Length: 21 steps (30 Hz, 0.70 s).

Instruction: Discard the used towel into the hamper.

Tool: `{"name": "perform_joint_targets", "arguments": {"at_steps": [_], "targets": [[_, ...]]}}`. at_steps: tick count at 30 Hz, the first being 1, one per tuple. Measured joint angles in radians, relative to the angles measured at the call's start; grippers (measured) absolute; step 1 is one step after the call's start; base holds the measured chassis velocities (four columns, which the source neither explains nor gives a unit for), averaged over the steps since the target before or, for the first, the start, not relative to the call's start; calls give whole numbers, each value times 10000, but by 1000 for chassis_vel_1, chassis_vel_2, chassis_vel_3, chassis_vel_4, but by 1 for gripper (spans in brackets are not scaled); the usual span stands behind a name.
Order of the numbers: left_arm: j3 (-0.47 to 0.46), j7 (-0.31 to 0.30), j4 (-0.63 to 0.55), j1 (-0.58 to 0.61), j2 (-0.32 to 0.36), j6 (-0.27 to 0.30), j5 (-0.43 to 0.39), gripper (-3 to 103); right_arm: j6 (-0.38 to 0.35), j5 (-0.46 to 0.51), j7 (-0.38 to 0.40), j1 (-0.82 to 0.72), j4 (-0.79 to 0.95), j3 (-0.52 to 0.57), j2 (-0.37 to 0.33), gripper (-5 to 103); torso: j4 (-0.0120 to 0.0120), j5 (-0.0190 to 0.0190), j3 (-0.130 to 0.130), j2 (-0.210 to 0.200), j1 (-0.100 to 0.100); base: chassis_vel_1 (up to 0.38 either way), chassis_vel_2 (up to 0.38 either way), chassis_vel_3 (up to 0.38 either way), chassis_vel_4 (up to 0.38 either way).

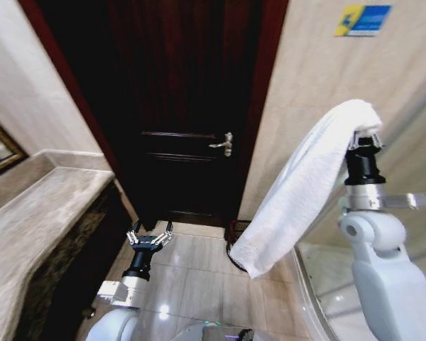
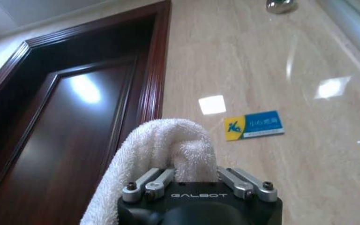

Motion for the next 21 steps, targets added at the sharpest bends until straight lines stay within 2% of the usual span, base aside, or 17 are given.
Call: {"name": "perform_joint_targets", "arguments": {"at_steps": [4,21], "targets": [[1,0,0,0,1,0,0,100,-39,-23,-88,589,-443,-117,90,14,-2,0,0,0,0,27,7,14,15],[0,0,0,0,0,0,0,100,-52,-196,-176,1166,-907,-356,223,14,-4,0,-1,2,0,-10,-10,-6,-6]]}}
